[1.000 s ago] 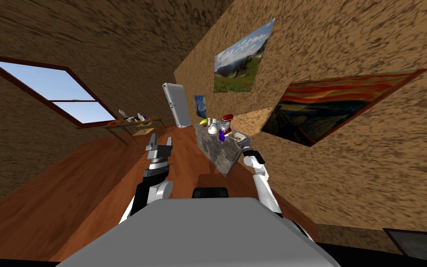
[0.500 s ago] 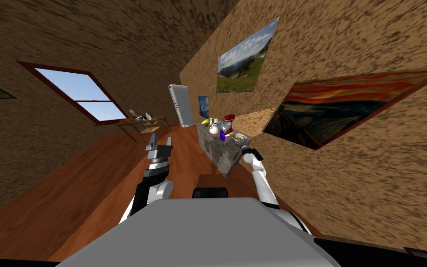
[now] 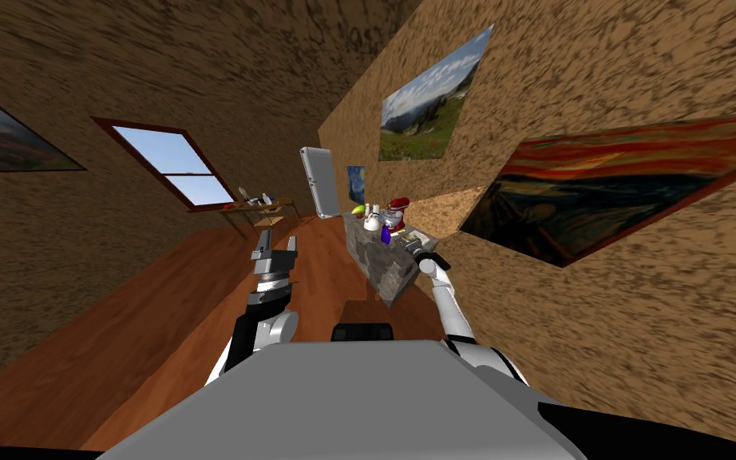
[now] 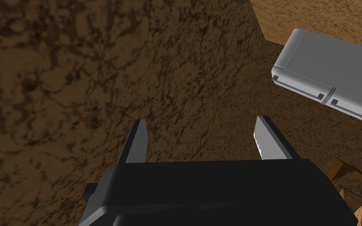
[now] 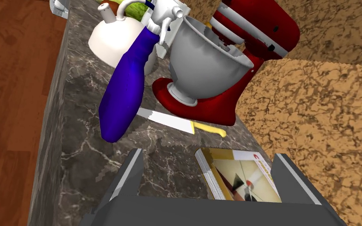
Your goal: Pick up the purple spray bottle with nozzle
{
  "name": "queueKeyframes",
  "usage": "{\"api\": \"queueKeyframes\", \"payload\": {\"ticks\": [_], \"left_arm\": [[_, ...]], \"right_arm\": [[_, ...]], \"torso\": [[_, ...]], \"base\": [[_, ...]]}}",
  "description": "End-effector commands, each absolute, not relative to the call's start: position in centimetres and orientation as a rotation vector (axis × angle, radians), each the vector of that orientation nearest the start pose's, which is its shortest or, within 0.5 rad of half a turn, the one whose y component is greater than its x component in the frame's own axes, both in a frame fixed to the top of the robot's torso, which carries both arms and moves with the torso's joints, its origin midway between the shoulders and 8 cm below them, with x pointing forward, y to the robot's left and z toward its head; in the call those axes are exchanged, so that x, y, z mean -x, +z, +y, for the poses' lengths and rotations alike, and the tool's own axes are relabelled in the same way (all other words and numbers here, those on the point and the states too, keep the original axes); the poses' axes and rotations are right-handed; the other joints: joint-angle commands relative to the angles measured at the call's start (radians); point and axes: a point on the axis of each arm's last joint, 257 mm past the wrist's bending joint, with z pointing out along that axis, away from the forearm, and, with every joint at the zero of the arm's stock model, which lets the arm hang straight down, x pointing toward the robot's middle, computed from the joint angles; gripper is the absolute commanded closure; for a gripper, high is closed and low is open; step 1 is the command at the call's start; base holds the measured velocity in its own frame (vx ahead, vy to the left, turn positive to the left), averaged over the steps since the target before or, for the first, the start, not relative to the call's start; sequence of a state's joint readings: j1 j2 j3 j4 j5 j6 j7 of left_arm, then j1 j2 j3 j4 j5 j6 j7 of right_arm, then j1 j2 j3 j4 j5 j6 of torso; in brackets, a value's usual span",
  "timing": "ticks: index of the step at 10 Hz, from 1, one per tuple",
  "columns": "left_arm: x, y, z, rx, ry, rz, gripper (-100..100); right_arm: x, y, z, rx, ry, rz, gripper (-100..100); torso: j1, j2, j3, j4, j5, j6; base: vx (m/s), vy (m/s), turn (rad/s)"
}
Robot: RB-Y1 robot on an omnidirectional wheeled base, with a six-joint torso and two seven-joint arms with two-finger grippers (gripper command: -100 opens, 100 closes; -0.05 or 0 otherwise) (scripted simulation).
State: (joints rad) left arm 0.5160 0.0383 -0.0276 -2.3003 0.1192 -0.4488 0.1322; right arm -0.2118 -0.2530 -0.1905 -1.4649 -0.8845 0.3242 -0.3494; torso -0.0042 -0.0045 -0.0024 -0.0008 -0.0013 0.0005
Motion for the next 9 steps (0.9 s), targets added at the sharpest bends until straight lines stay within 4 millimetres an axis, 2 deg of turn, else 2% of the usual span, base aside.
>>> {"api": "queueKeyframes", "payload": {"ticks": [1, 3, 9], "left_arm": [[-34.8, 1.8, 28.2, 0.800, -1.513, 0.563, 0], [-34.8, 1.8, 28.2, 0.800, -1.513, 0.563, 0], [-34.8, 1.8, 28.2, 0.800, -1.513, 0.563, 0]], "right_arm": [[-60.8, -19.9, -30.7, 2.469, -2.197, -0.754, -100], [-61.3, -21.3, -30.2, 2.464, -2.106, -0.713, -100], [-62.9, -22.7, -28.7, 2.404, -1.903, -0.598, -100]], "torso": [[0.000, 0.000, 0.000, 0.000, 0.000, 0.000], [-0.001, 0.000, 0.000, 0.000, 0.000, 0.001], [0.000, -0.002, -0.002, -0.001, 0.000, 0.001]], "base": [[0.001, -0.071, 0.196], [0.010, -0.056, 0.081], [0.032, -0.048, 0.115]]}}
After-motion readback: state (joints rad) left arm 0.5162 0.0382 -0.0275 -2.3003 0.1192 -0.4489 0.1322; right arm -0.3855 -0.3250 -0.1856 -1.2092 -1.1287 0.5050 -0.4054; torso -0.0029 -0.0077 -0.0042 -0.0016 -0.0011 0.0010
